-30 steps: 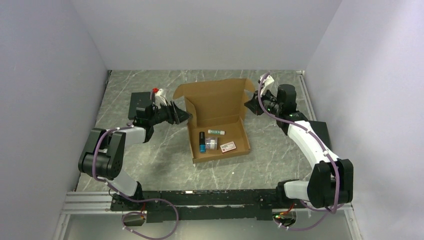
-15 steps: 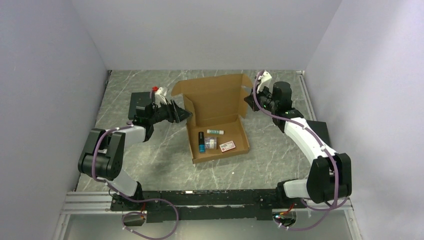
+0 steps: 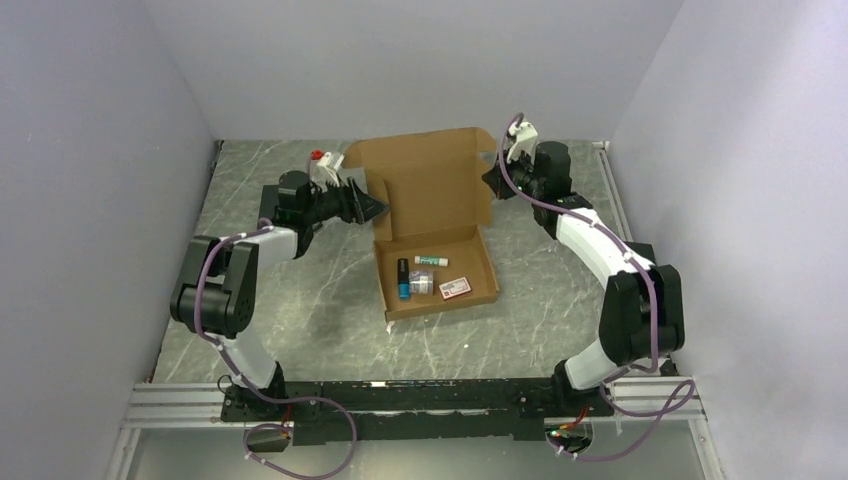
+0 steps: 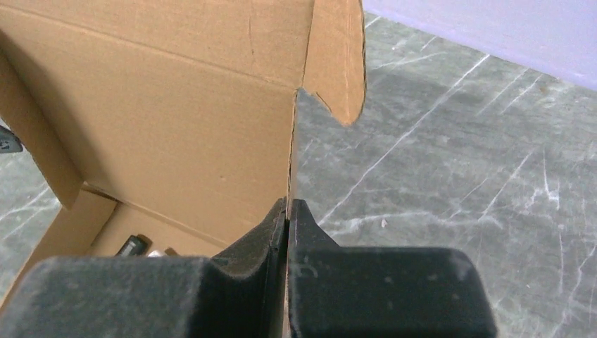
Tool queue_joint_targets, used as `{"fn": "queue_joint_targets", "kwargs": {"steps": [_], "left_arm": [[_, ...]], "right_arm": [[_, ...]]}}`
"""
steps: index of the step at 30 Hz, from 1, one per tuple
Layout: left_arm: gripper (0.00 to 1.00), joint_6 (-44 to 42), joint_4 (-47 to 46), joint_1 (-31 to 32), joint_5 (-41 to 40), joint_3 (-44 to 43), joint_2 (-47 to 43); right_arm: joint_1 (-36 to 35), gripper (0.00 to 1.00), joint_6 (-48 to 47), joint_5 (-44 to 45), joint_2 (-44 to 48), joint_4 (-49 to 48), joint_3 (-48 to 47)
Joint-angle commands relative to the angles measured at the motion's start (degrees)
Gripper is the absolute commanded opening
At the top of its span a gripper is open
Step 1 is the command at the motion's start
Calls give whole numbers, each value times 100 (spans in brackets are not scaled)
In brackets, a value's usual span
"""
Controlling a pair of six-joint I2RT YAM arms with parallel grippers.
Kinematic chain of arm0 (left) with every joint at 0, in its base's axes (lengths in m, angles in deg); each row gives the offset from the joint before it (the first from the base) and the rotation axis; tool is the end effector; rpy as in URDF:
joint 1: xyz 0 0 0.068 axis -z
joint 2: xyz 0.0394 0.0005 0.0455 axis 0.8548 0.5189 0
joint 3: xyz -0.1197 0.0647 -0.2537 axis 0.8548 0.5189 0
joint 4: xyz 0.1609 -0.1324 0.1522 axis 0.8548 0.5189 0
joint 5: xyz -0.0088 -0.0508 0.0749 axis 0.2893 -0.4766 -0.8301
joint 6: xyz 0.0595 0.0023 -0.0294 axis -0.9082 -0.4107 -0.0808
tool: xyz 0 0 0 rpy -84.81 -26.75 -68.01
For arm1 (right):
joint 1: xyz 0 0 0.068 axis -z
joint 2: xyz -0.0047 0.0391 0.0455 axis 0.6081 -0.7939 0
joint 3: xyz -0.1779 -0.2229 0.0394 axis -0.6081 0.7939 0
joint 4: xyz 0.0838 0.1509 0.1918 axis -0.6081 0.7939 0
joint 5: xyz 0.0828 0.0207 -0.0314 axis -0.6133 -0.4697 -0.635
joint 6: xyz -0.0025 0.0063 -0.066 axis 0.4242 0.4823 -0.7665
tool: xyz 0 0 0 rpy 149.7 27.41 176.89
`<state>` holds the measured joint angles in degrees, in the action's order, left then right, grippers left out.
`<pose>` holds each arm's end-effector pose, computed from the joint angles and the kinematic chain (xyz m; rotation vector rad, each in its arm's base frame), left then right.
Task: Fold the paper box
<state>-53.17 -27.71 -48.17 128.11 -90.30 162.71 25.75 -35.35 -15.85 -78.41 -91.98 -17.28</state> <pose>0.3563 -0.1051 0.2285 0.3167 1.8360 -1.2107 0.3509 0.0937 0.3053 -0.4613 1.8649 0.5243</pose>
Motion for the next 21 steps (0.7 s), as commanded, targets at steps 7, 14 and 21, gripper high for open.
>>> {"fn": "queue_joint_targets", "kwargs": {"steps": [7, 14, 21], "left_arm": [[74, -368, 424, -89, 217, -1377, 672], [74, -536, 688, -99, 264, -1701, 752], [74, -516, 530, -99, 350, -1233, 596]], "right_arm": [[-21, 0, 421, 433, -653, -1045, -753], [-24, 0, 571, 588, -611, -1511, -437], [-55, 0, 676, 649, -48, -1900, 492]]}}
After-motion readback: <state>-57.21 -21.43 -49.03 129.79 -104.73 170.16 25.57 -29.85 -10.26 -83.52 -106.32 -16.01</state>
